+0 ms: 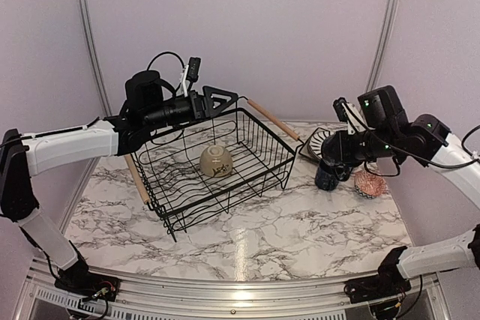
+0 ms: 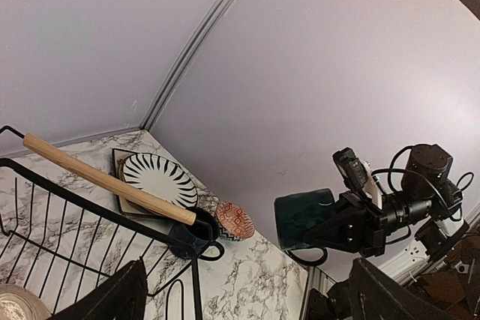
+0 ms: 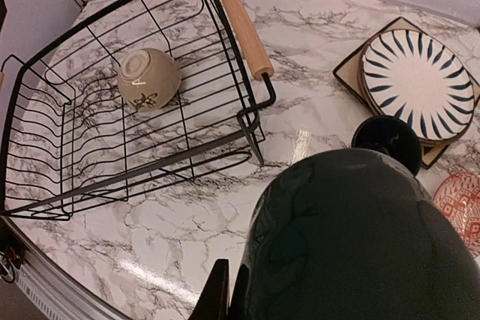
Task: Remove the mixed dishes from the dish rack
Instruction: Place the cup at the corner of the board.
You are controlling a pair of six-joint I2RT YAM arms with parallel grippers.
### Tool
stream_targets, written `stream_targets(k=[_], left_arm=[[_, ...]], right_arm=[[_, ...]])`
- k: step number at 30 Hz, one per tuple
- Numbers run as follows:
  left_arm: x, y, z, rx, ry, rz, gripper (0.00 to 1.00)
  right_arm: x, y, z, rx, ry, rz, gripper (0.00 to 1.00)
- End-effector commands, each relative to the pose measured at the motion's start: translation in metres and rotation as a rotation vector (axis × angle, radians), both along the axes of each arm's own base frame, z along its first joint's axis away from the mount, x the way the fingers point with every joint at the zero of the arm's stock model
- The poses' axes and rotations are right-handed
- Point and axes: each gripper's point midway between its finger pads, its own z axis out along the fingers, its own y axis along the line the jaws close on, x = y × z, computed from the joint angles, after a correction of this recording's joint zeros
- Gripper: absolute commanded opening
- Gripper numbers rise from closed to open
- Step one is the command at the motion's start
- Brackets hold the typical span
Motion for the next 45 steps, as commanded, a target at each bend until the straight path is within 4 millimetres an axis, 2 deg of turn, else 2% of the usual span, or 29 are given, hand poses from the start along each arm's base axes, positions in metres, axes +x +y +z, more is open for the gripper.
stream_targets(k=[1,6,8,17,22,26,30,35,40,45], left_arm=[[-0.004,0.004,0.018,0.001,-0.053,-0.001,0.96],[-0.007,0.01,0.019,0.018,-0.068,0.015,0.97],[-0.01,0.014,0.02,0.02,-0.078,0.026,0.98],[-0.013,0.021,0.019,0.025,-0.087,0.045,0.98],[-0.015,0.022,0.017,0.035,-0.082,0.046,0.99],[-0.016,0.026,0.017,0.042,-0.087,0.063,0.99],[-0.016,0.029,0.015,0.054,-0.088,0.075,0.99],[-0.011,0.027,0.011,0.07,-0.075,0.082,0.99],[-0.001,0.024,-0.004,0.127,-0.034,0.107,0.99],[0.008,0.025,-0.019,0.182,0.003,0.14,0.99]], right_arm=[[-0.017,-0.023,-0.03,-0.127,0.174,-0.067,0.0],[-0.037,-0.019,-0.08,-0.202,0.396,-0.028,0.0],[-0.04,-0.021,-0.097,-0.222,0.432,-0.031,0.0],[-0.026,-0.005,-0.151,-0.193,0.504,-0.019,0.0],[-0.005,-0.007,-0.168,-0.217,0.494,-0.056,0.0],[0.003,-0.013,-0.189,-0.222,0.518,-0.072,0.0],[0.01,-0.02,-0.199,-0.26,0.504,-0.096,0.0],[0.012,-0.018,-0.21,-0.254,0.513,-0.088,0.0],[0.011,-0.02,-0.219,-0.267,0.523,-0.093,0.0],[0.009,-0.021,-0.222,-0.268,0.526,-0.093,0.07]])
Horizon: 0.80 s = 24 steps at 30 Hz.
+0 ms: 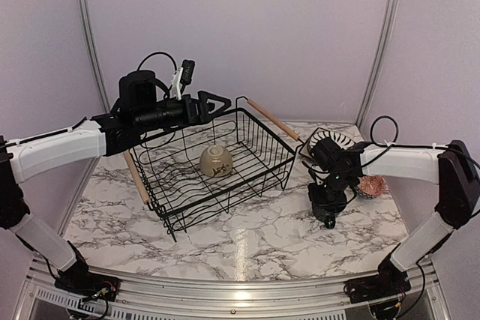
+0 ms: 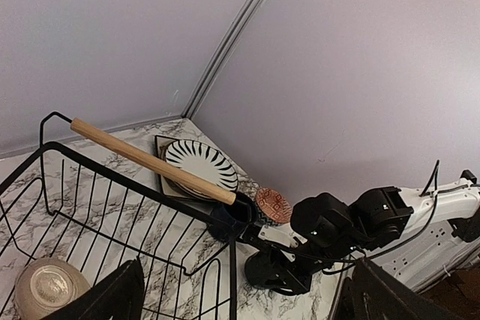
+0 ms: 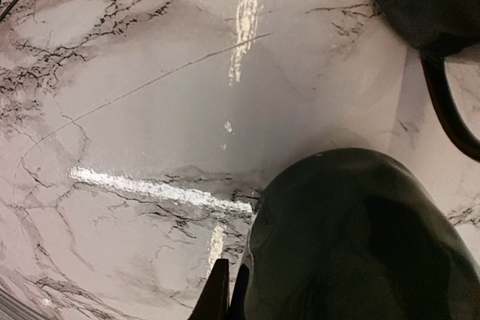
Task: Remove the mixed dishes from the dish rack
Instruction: Place the cup at the corner of the board.
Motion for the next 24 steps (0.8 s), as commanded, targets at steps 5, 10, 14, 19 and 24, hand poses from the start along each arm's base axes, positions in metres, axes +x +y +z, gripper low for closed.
stream_targets(k=[5,10,14,19,24], left_arm=[[0.024,0.001,-0.036,0.159,0.085,0.078,0.99],[0.039,0.003,-0.067,0.295,0.157,0.128,0.99],[0.049,0.008,-0.092,0.393,0.184,0.17,0.99],[0.064,0.024,-0.122,0.561,0.194,0.256,0.99],[0.078,0.04,-0.162,0.762,0.247,0.323,0.99]], right_arm=[[0.011,0.0,0.003,-0.001,-0.052,0.001,0.19],[0.012,0.002,0.013,0.019,-0.074,0.0,0.34],[0.013,0.003,0.025,0.033,-0.094,0.0,0.45],[0.016,0.006,0.047,0.061,-0.142,0.008,0.6],[0.02,0.002,0.072,0.054,-0.227,0.027,0.77]])
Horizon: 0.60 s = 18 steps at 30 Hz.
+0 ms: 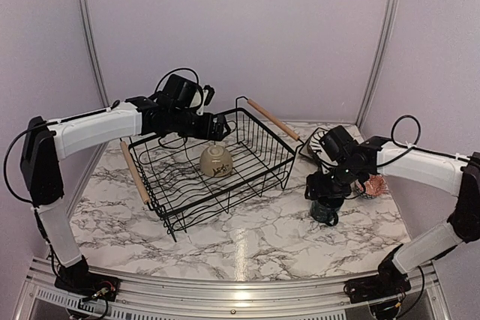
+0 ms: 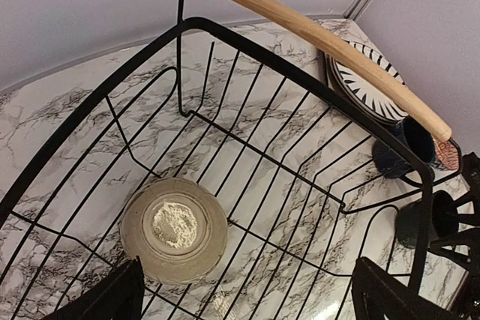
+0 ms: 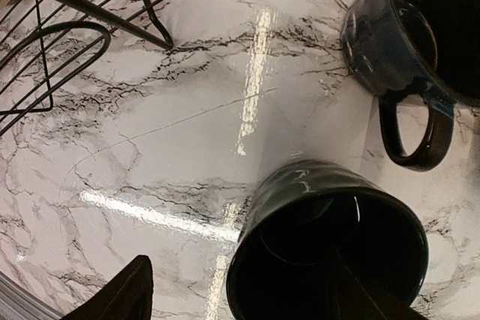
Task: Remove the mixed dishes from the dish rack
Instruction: Place the cup at the corner of the board.
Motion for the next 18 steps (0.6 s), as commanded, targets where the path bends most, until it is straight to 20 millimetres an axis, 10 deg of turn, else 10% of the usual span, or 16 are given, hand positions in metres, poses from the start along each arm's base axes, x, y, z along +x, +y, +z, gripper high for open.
stream_targets(k=[1,18], left_arm=[[0.013,0.027,-0.04,0.252,0.056,0.078,0.99],[0.049,0.014,-0.101,0.427,0.121,0.077,0.99]], right_arm=[[0.01,-0.003,0.036,-0.007,-0.105,0.005,0.78],[0.014,-0.016,0.091,0.013,-0.291,-0.024,0.9]])
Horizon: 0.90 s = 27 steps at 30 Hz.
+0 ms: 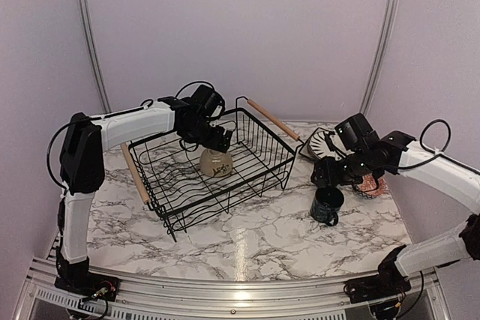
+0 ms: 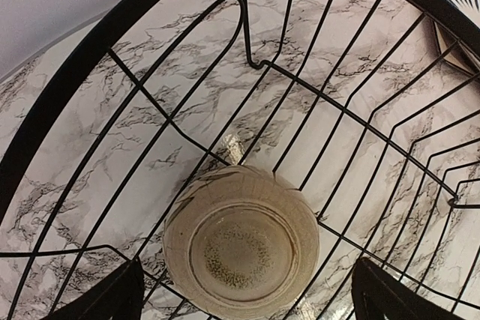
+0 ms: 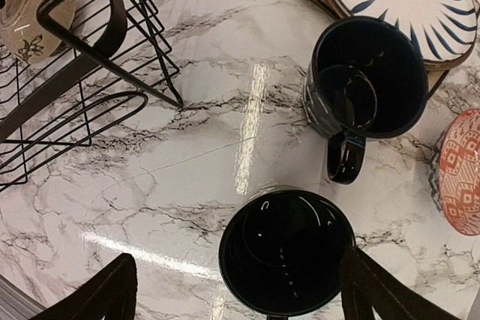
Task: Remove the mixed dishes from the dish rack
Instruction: Place the cup at the corner of the board, then move the bowl to the dish rack.
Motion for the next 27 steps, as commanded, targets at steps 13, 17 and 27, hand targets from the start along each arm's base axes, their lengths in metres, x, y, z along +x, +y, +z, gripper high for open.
stream_targets(k=[13,17,27], left_arm=[[0.001,0.006,-0.053,0.119,0.1,-0.007,0.98],[-0.006,0.003,-0.059,0.107,0.132,-0.026,0.94],[-0.023,0.006,-0.063,0.117,0.166,-0.035,0.82]], right_arm=[[0.02,-0.014,0.084,-0.015,-0.247,-0.048,0.92],[0.028,-0.015,0.106,-0.02,-0.304,-0.054,0.92],[0.053,-0.002,0.165,0.041,-0.465,-0.05,0.94]])
